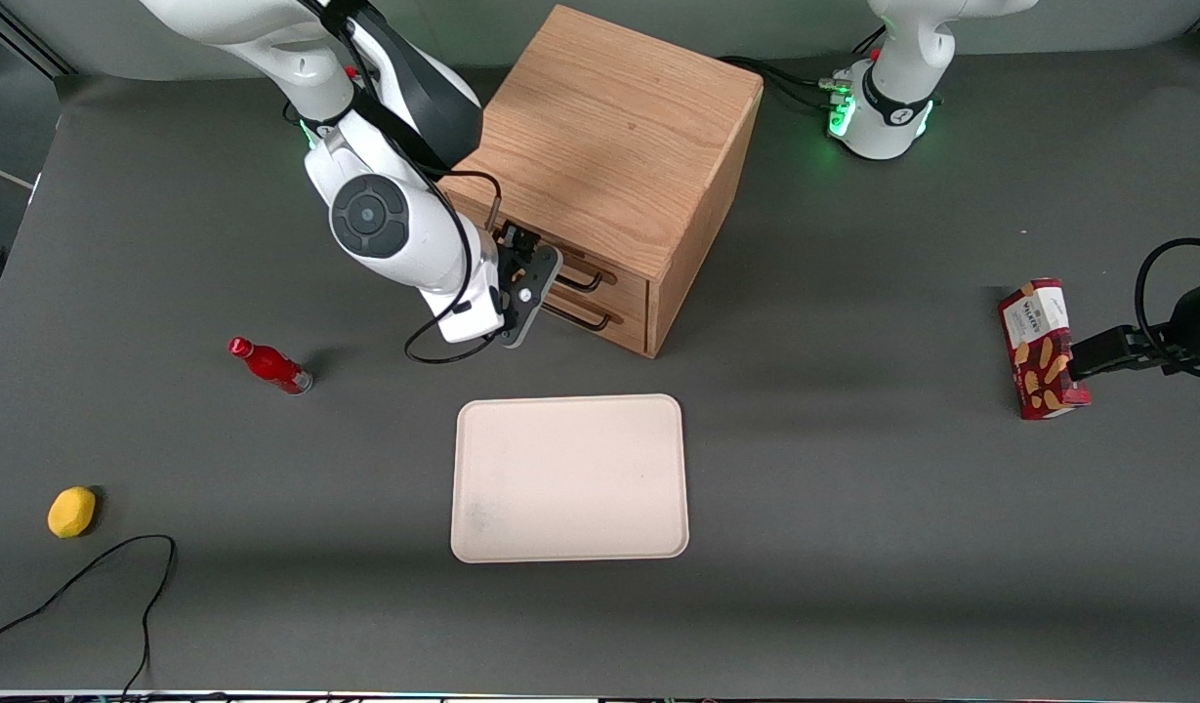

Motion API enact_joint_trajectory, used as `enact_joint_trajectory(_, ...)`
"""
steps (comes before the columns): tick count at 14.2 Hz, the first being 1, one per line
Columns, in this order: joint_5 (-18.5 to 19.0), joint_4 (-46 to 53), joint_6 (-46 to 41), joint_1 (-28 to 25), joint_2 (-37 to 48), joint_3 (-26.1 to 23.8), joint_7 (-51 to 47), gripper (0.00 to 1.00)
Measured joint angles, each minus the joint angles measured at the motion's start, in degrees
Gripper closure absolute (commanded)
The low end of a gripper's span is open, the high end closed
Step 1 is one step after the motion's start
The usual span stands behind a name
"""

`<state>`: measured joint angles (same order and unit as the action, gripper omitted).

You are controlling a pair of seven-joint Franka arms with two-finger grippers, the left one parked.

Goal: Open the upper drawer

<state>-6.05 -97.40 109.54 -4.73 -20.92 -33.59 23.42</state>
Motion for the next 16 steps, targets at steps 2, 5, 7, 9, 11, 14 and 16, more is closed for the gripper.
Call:
enact_joint_trajectory(2, 0.0, -0.43, 1.02, -0.41, -0.77, 0.0, 0.0, 0.0)
enact_joint_trajectory(5, 0.0, -0.65, 2.36, -0.47, -1.37, 0.03, 0.0, 0.0)
enact_joint_trajectory(7, 0.0, -0.65, 2.53, -0.47, -1.44, 0.27, 0.0, 0.0)
enact_joint_trajectory(9, 0.04, -0.37, 3.3, -0.46, -1.48, 1.52, 0.0, 0.0)
enact_joint_trajectory(11, 0.15, 1.0, 4.91, -0.36, -2.15, 4.0, 0.48, 0.0)
enact_joint_trajectory(14, 0.15, 4.96, 5.28, -0.12, -4.22, 7.26, 1.37, 0.0)
enact_joint_trajectory(16, 0.16, 7.66, 5.3, -0.1, -5.52, 9.29, 2.09, 0.0)
